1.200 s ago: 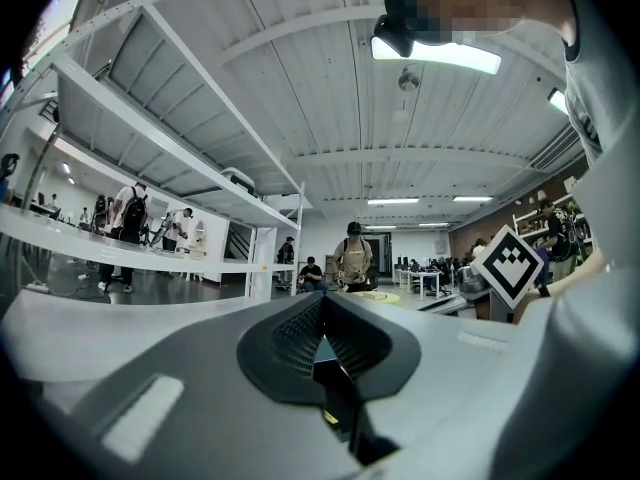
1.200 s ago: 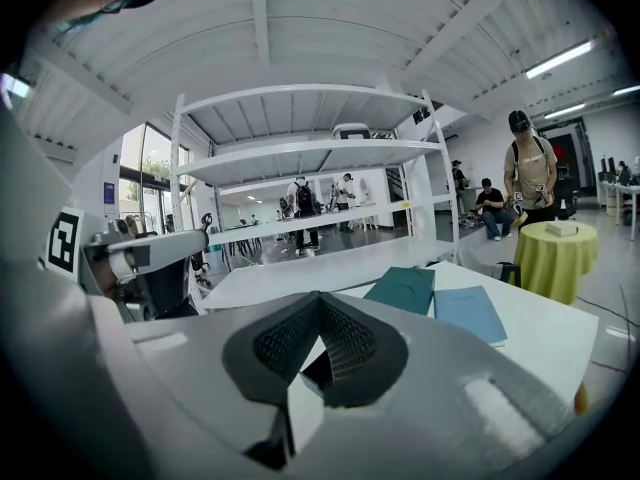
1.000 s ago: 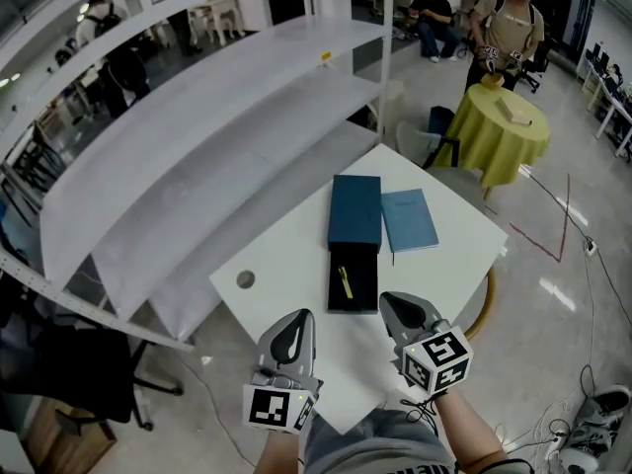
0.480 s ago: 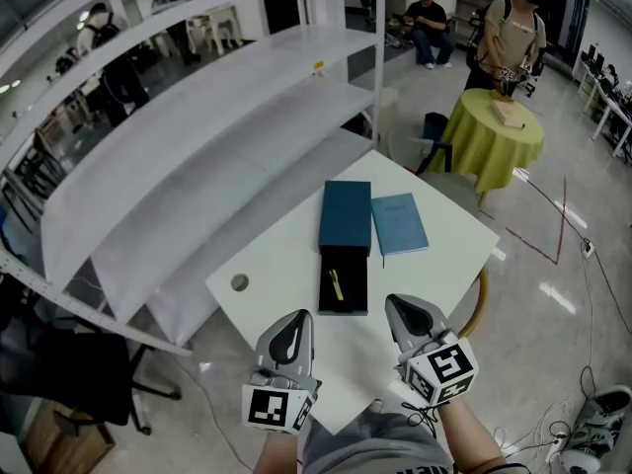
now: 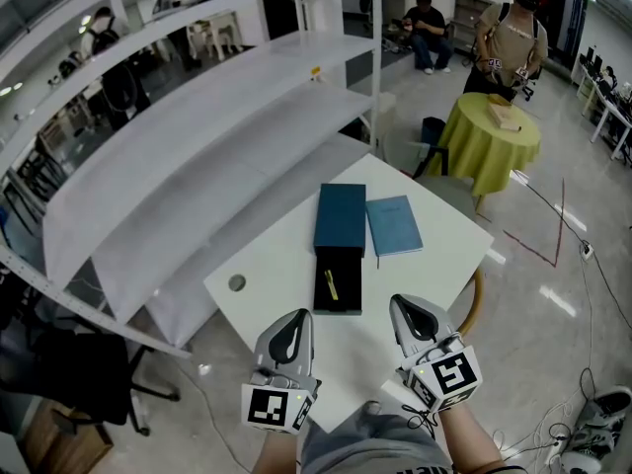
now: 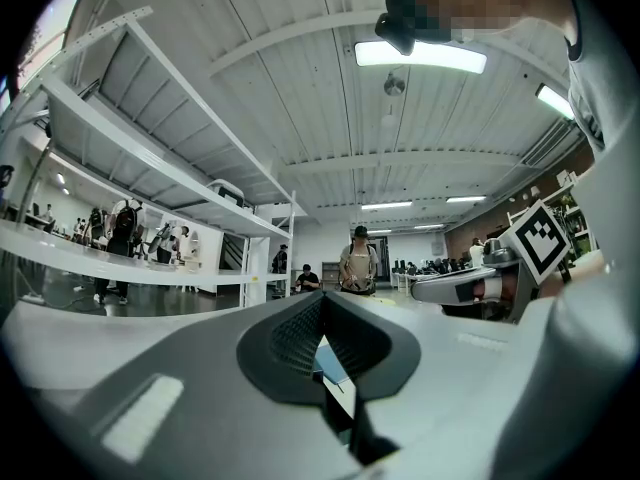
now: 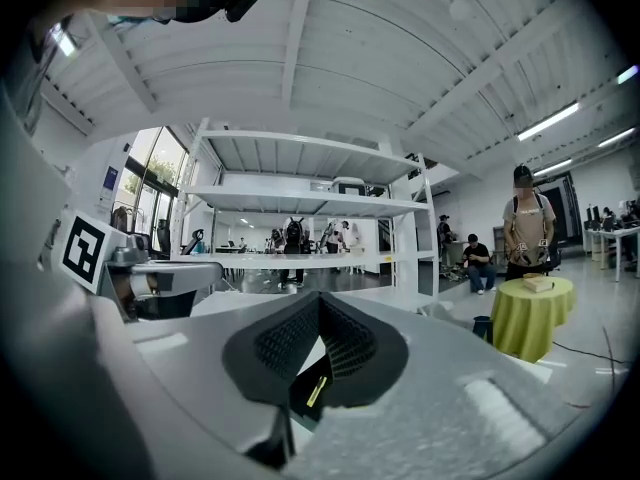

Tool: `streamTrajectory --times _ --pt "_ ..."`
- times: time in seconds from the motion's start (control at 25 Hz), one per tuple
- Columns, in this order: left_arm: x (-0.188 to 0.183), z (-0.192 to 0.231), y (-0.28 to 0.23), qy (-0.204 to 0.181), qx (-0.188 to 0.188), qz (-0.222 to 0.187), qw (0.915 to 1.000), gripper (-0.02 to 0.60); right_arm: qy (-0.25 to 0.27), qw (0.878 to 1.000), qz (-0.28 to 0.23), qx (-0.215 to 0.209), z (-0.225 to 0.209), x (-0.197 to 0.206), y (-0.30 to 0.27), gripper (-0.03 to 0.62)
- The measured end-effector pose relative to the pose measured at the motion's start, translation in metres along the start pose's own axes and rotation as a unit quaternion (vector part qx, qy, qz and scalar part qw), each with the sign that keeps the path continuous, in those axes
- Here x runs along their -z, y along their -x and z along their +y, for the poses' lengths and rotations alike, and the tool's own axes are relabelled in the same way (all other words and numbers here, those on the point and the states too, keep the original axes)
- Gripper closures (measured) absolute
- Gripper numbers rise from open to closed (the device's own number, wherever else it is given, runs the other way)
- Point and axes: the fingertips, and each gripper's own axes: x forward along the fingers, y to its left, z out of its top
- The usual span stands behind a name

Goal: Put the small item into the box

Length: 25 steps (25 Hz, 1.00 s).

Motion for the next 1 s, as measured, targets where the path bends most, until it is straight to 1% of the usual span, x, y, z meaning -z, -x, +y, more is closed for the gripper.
streamTrajectory --times 0.32,0.52,1.0 --pt "-0.004 -0.006 0.004 -0.002 0.0 -0.005 1.0 0.568 0.009 1.0 -0.02 0.006 0.0 -0.012 0.011 0.592" --pt "-0.005 -0.009 0.004 -0.004 -0.003 -0.005 1.0 0.568 0.007 1.0 -0.029 0.006 -0.003 -0.012 0.014 0.592" --pt "-0.005 -0.009 0.005 -0.003 -0.01 -0.002 0.9999 0.568 0.013 0.999 -0.034 0.006 -0.003 -0.018 0.016 0.592"
